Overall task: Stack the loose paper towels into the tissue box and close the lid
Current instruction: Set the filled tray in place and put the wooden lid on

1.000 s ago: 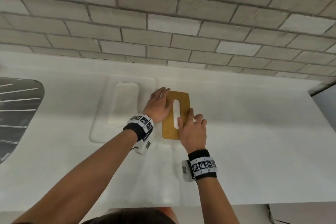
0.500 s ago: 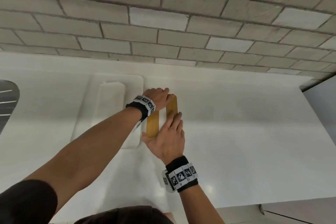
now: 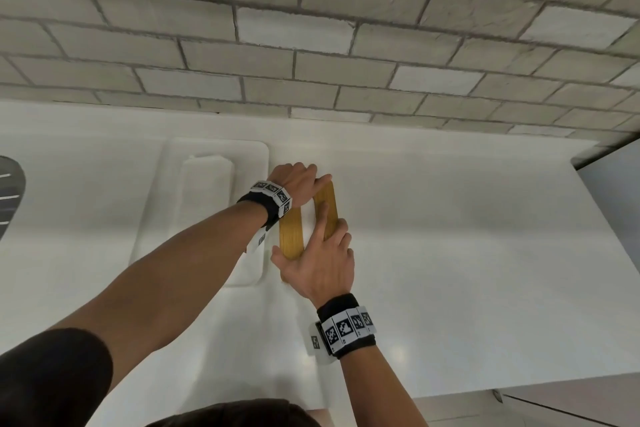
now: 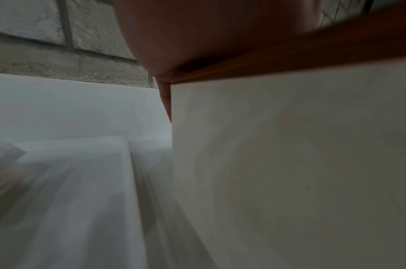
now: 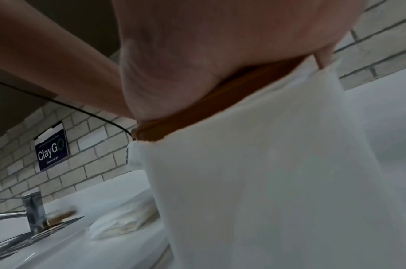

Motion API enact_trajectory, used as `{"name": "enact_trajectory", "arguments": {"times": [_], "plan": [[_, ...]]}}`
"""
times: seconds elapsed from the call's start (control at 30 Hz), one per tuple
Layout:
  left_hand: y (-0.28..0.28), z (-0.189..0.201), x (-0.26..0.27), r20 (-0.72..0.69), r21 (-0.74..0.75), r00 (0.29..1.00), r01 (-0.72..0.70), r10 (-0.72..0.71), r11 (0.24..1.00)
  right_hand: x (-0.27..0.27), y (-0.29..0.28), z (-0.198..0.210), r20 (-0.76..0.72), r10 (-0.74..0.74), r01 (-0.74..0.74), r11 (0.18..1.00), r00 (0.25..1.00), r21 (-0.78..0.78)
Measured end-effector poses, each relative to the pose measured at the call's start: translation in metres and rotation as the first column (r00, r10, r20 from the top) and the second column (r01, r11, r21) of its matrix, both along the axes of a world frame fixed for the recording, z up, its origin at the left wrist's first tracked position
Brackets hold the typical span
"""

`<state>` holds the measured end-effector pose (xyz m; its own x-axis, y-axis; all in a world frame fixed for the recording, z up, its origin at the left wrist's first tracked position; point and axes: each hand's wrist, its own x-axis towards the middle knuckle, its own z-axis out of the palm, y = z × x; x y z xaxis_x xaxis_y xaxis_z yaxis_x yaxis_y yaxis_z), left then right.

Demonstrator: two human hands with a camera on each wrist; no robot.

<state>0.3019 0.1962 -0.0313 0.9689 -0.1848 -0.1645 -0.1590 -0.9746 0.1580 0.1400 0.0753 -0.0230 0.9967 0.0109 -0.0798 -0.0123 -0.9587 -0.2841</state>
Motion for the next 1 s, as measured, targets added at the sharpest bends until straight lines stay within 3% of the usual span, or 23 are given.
{"name": "enact_trajectory", "arguments": {"times": [0.33, 0.5, 0.6, 0.7, 0.77, 0.83, 0.87, 0.9, 1.0], "plan": [[-0.002, 0.001, 0.0, -0.029, -0.046, 0.999, -0.044, 0.043, 0.998, 0.012, -0.003, 0.005, -0.074, -0.023, 0.021, 0.999, 0.997, -0.024], [-0.006, 0.002, -0.006, -0.002, -0.048, 0.998, -0.055, 0.055, 0.997, 0.012, -0.006, 0.006, -0.097, -0.005, 0.009, 0.999, 0.995, 0.039], [0.002, -0.001, -0.018, 0.068, -0.166, 0.997, -0.029, 0.041, 0.986, 0.011, -0.009, 0.006, -0.1, 0.001, 0.007, 0.997, 0.995, 0.079], [0.014, -0.007, -0.052, 0.039, -0.422, 0.976, -0.178, 0.214, 0.889, 0.015, -0.016, 0.005, -0.179, 0.034, 0.001, 0.982, 0.983, 0.191], [0.013, -0.013, -0.08, -0.103, -0.548, 0.932, -0.344, 0.347, 0.762, 0.02, -0.019, 0.005, -0.241, 0.053, 0.002, 0.975, 0.969, 0.224], [0.006, -0.017, -0.093, -0.211, -0.597, 0.9, -0.428, 0.381, 0.679, 0.021, -0.02, 0.004, -0.2, 0.054, -0.014, 0.98, 0.978, 0.197], [0.005, -0.018, -0.094, -0.225, -0.596, 0.898, -0.435, 0.379, 0.675, 0.02, -0.019, 0.002, -0.165, 0.058, -0.029, 0.985, 0.985, 0.173], [0.007, -0.018, -0.092, -0.2, -0.563, 0.91, -0.411, 0.364, 0.717, 0.018, -0.019, 0.0, -0.135, 0.065, -0.045, 0.988, 0.989, 0.151], [0.013, -0.022, -0.087, -0.084, -0.361, 0.962, -0.271, 0.258, 0.892, 0.011, -0.019, -0.009, -0.07, 0.088, -0.078, 0.989, 0.994, 0.125]]}}
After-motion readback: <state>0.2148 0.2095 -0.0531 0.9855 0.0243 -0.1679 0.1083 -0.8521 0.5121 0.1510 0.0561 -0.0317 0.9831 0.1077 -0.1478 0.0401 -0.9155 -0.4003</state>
